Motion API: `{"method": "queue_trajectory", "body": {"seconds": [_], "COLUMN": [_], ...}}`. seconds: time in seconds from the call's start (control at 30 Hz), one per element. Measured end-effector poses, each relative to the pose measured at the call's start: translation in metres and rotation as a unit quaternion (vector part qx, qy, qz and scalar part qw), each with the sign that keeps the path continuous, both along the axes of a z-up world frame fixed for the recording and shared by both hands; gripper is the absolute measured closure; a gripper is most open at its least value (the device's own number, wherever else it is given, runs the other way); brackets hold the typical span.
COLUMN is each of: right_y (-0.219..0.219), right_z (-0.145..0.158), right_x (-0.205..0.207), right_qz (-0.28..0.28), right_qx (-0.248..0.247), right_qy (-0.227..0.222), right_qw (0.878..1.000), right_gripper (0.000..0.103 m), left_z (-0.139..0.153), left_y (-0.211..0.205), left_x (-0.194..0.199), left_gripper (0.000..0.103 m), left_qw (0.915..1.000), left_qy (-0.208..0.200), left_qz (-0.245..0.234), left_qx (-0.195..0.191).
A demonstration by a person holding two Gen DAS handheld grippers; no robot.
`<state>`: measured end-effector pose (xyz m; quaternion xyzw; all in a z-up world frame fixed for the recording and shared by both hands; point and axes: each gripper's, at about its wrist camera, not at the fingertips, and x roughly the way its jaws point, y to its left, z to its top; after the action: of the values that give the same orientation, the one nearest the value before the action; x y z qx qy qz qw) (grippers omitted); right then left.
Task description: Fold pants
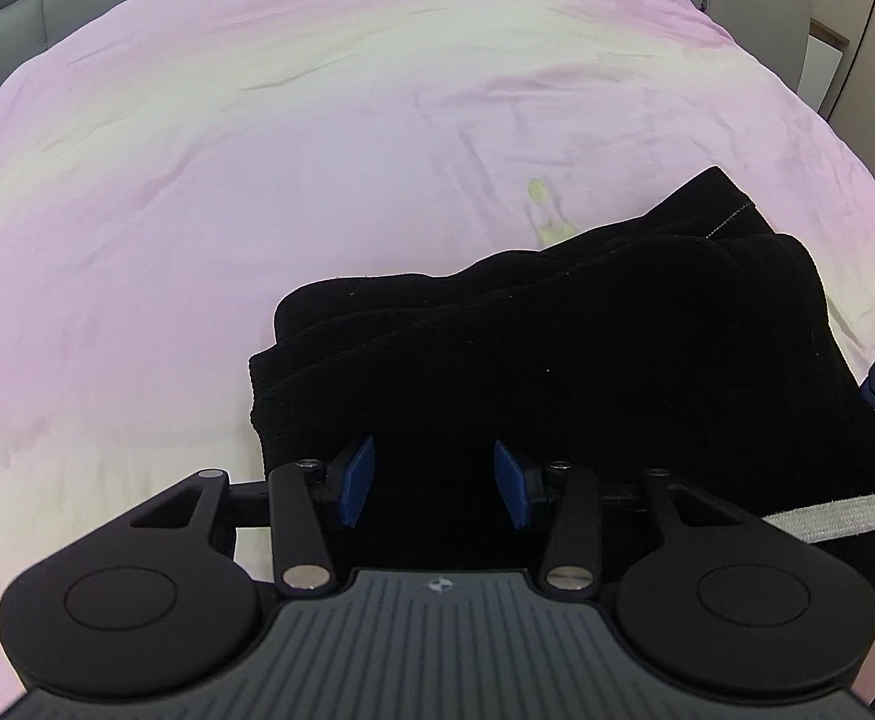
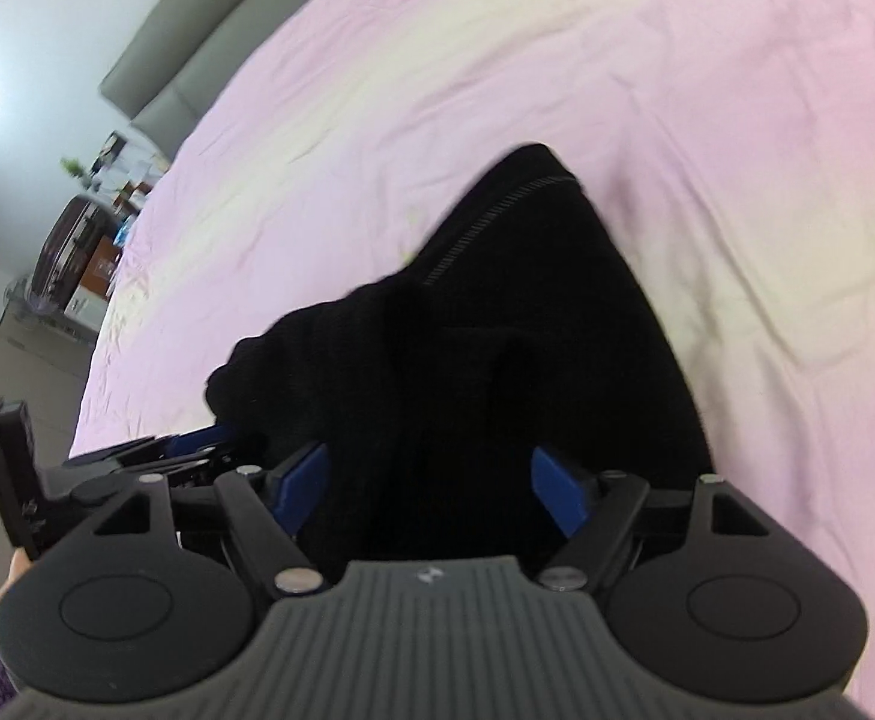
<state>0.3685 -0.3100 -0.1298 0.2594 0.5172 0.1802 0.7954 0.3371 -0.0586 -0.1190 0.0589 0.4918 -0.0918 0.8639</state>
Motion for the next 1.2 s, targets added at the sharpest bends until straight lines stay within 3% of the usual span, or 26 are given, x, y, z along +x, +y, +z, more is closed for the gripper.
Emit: {"method": "queue_trajectory", "body": {"seconds": [0.1,0.2,0.33,0.4,0.47,0.5,0.57,0.63,0.8,0.93,1.03,1.13,1.2], "right_y": [-0.011,-0.006,0.006,0.009,0.015,0.018,0.023,0.027,0.055,0.09,0.099,0.088,0.07], "right_z": [-0.024,-0.035,-0.042,-0.051,-0.05,-0.047,-0.035,-0.018,0.049,0.113,0.151,0.165,0.153], "right_x": [0.011,0.017,0.03,0.033,0.031,0.028,0.023,0.017,0.004,0.01,0.024,0.037,0.049], "right_qz": [-0.02,-0.025,-0.032,-0.036,-0.025,-0.022,-0.02,-0.014,0.038,0.082,0.085,0.071,0.056], "right_qx": [0.049,0.094,0.053,0.059,0.042,0.039,0.038,0.038,0.001,-0.038,-0.069,-0.094,-0.108], "right_qy": [0.056,0.056,0.041,0.048,0.041,0.036,0.022,0.005,-0.071,-0.146,-0.173,-0.18,-0.155], "right_qw": [0.997,0.994,0.997,0.996,0.998,0.998,0.999,0.999,0.997,0.985,0.979,0.977,0.981], "right_gripper": [0.031,0.028,0.025,0.02,0.023,0.034,0.062,0.073,0.081,0.086,0.088,0.088,0.088], "left_z": [0.0,0.0,0.0,0.0,0.001,0.0,0.002,0.007,0.039,0.075,0.095,0.097,0.087], "left_y": [-0.004,-0.001,0.0,0.001,0.004,0.005,0.007,0.009,0.03,0.05,0.066,0.069,0.063], "left_x": [0.001,0.001,0.001,0.001,0.001,0.0,-0.003,-0.008,-0.025,-0.04,-0.043,-0.04,-0.033], "left_gripper": [0.054,0.054,0.054,0.054,0.054,0.054,0.054,0.054,0.054,0.054,0.054,0.054,0.054], "left_qw": [0.9999,1.0,0.9999,0.9999,0.9999,0.9999,0.9998,0.9998,0.9976,0.9939,0.9912,0.9909,0.9918], "left_qy": [-0.002,-0.002,-0.001,-0.001,-0.002,-0.003,-0.009,-0.017,-0.047,-0.095,-0.107,-0.109,-0.101], "left_qz": [-0.006,-0.008,-0.012,-0.013,-0.013,-0.013,-0.011,-0.006,0.006,0.032,0.05,0.048,0.043], "left_qx": [0.009,0.005,0.001,-0.001,-0.005,-0.007,-0.011,-0.01,-0.05,-0.045,-0.06,-0.062,-0.064]}}
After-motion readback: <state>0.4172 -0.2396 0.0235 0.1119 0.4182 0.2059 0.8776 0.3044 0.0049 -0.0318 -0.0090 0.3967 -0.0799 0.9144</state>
